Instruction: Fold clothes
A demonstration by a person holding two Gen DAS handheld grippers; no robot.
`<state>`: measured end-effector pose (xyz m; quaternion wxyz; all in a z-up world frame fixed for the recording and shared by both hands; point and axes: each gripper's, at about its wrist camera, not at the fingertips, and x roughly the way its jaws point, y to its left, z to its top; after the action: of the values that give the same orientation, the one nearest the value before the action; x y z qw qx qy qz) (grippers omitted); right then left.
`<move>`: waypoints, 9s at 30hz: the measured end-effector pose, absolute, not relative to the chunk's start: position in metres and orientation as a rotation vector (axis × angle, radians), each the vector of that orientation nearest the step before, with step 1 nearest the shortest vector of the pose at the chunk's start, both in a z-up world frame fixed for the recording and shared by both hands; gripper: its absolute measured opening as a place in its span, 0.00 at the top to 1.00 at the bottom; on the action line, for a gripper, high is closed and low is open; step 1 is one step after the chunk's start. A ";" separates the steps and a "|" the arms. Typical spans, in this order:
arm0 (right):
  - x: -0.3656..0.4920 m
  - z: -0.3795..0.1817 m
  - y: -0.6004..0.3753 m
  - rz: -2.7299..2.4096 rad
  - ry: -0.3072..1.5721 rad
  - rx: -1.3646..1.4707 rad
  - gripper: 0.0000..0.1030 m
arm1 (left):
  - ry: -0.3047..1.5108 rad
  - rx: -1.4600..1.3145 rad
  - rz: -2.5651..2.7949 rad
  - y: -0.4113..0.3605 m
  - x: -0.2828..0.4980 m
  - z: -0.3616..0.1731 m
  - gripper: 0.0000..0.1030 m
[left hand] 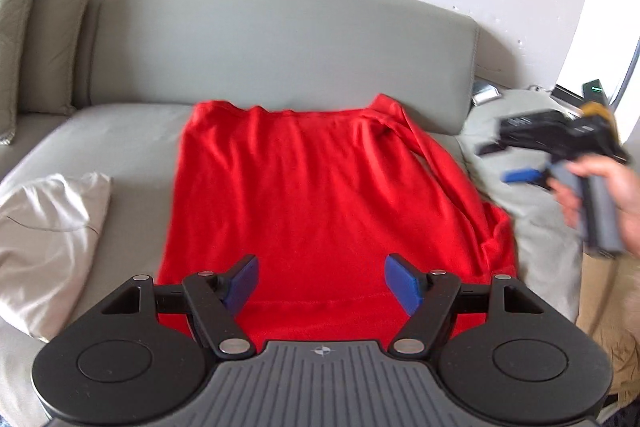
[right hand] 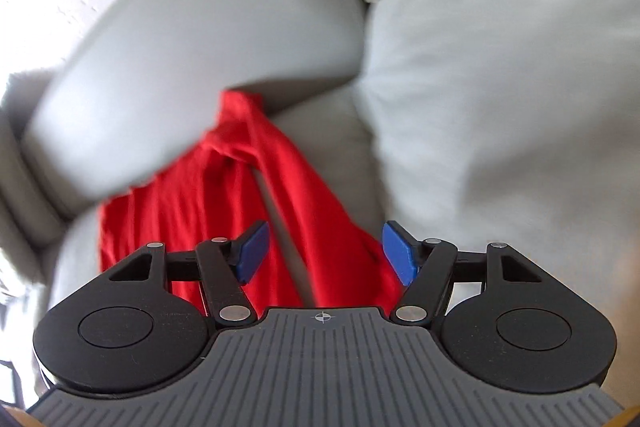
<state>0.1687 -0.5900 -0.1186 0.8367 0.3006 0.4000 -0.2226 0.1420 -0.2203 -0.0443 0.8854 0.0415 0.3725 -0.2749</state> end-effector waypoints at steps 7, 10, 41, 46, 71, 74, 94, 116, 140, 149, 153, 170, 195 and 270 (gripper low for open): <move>0.237 -0.169 -0.597 -0.471 0.843 0.553 0.34 | 0.841 0.038 -0.535 -0.214 0.166 -0.069 0.34; 0.251 -0.175 -0.587 -0.478 0.807 0.488 0.36 | 0.853 0.020 -0.531 -0.212 0.170 -0.075 0.34; 0.032 -0.049 -0.343 -0.224 0.837 -0.120 0.48 | 0.781 -0.062 -0.553 -0.146 0.073 -0.033 0.34; 0.019 -0.057 -0.347 -0.086 0.955 0.088 0.45 | 0.807 -0.088 -0.519 -0.132 0.080 -0.041 0.34; 0.113 -0.073 -0.432 -0.174 0.930 0.428 0.48 | 0.824 -0.121 -0.549 -0.154 0.078 -0.054 0.35; 0.139 -0.090 -0.412 -0.131 1.009 0.347 0.48 | 0.831 -0.122 -0.547 -0.152 0.083 -0.059 0.35; -0.007 -0.052 -0.325 0.146 0.825 -0.126 0.46 | 0.918 -0.306 -0.535 -0.131 0.116 -0.085 0.34; -0.021 -0.058 -0.490 -0.334 0.731 0.740 0.46 | 1.164 -0.238 -0.672 -0.163 0.159 -0.126 0.61; 0.001 -0.031 -0.515 -0.527 0.677 0.675 1.00 | -0.034 0.001 -0.618 -0.146 0.045 0.011 0.99; -0.036 -0.071 -0.495 -0.383 0.976 0.702 0.87 | 0.201 0.206 -0.544 -0.150 0.056 -0.054 0.96; -0.035 -0.066 -0.485 -0.340 0.983 0.709 0.71 | 0.395 0.185 -0.492 -0.108 0.072 -0.068 0.78; 0.110 -0.065 -0.315 0.291 1.025 0.331 0.52 | 0.742 -0.256 -0.231 -0.044 0.107 -0.053 0.60; 0.116 -0.059 -0.263 0.260 0.746 -0.101 0.93 | 0.775 -0.196 -0.201 -0.021 0.105 -0.055 0.60; 0.110 -0.108 -0.436 -0.477 1.019 0.518 0.82 | 0.701 -0.217 -0.610 -0.072 0.083 -0.039 1.00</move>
<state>0.1100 -0.4363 -0.1079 0.8143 0.2427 0.4776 -0.2234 0.0826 -0.0717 -0.0388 0.8884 -0.1044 0.3373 -0.2934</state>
